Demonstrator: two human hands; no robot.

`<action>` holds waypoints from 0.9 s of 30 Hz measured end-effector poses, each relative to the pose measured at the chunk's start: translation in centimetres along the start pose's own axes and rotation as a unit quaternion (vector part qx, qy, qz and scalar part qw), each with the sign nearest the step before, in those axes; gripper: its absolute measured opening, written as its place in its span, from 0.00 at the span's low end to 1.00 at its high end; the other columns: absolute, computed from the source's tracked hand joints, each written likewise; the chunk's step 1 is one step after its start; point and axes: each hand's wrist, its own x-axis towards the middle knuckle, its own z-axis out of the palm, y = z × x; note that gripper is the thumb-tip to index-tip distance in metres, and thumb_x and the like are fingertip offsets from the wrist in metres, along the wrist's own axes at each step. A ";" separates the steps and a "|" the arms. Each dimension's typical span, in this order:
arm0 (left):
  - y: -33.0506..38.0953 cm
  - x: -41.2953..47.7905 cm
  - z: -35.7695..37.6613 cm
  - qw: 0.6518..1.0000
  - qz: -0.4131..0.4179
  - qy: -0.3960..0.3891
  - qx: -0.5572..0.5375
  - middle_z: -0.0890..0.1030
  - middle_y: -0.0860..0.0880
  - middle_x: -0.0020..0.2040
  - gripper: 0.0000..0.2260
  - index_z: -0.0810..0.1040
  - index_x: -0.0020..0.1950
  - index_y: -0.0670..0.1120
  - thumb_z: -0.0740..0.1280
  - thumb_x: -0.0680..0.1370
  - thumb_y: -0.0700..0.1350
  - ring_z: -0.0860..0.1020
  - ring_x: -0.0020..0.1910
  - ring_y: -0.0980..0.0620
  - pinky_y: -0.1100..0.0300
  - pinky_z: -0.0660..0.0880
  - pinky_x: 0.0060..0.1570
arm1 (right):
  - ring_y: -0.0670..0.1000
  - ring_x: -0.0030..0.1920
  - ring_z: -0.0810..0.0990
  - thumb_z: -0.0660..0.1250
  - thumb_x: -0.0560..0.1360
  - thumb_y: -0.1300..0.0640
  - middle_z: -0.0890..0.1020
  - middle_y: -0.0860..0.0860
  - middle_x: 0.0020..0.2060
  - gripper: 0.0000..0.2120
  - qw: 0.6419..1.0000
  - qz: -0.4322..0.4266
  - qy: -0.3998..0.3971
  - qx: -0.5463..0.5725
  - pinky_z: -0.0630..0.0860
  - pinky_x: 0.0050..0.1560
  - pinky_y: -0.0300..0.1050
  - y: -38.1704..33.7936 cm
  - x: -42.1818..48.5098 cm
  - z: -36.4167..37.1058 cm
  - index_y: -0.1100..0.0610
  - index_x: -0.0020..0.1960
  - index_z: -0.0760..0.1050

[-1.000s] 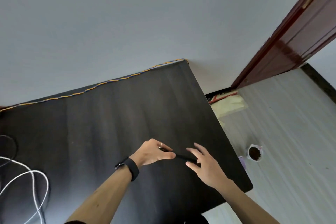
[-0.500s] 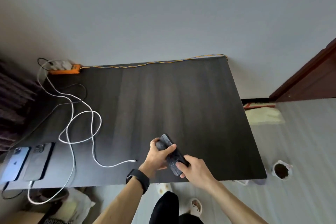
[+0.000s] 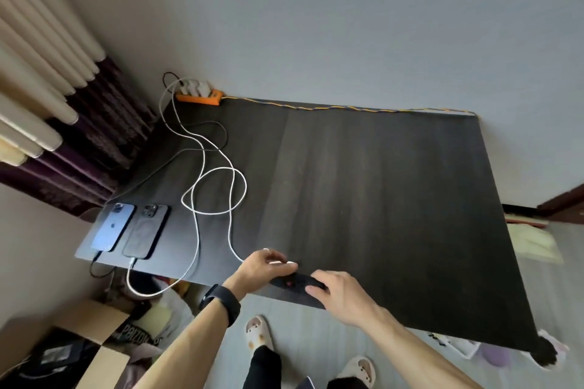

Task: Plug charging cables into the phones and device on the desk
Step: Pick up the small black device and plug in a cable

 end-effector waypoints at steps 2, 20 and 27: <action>-1.2 0.0 -2.6 0.996 0.010 -0.065 0.068 0.86 0.51 0.47 0.19 0.85 0.51 0.48 0.77 0.68 0.60 0.84 0.48 0.52 0.59 0.80 0.53 | 0.47 0.38 0.72 0.66 0.78 0.47 0.79 0.47 0.39 0.08 1.000 -0.001 0.000 0.009 0.70 0.41 0.48 -1.2 2.0 0.6 0.51 0.46 0.75; -8.0 6.4 -15.4 0.932 -0.062 -0.006 -0.357 0.85 0.40 0.51 0.12 0.78 0.60 0.35 0.70 0.77 0.34 0.84 0.44 0.47 0.62 0.80 0.34 | 0.55 0.55 0.74 0.62 0.81 0.51 0.67 0.52 0.64 0.09 0.933 0.292 0.056 -0.201 0.80 0.47 0.50 -3.4 11.7 10.6 0.52 0.59 0.70; -5.3 7.0 -14.8 0.843 -0.100 -0.012 -0.528 0.82 0.37 0.60 0.17 0.77 0.64 0.35 0.71 0.75 0.30 0.83 0.50 0.46 0.62 0.82 0.37 | 0.53 0.43 0.82 0.63 0.81 0.55 0.83 0.49 0.43 0.03 0.925 0.317 0.173 0.116 0.80 0.48 0.56 -5.1 10.8 9.5 0.52 0.49 0.71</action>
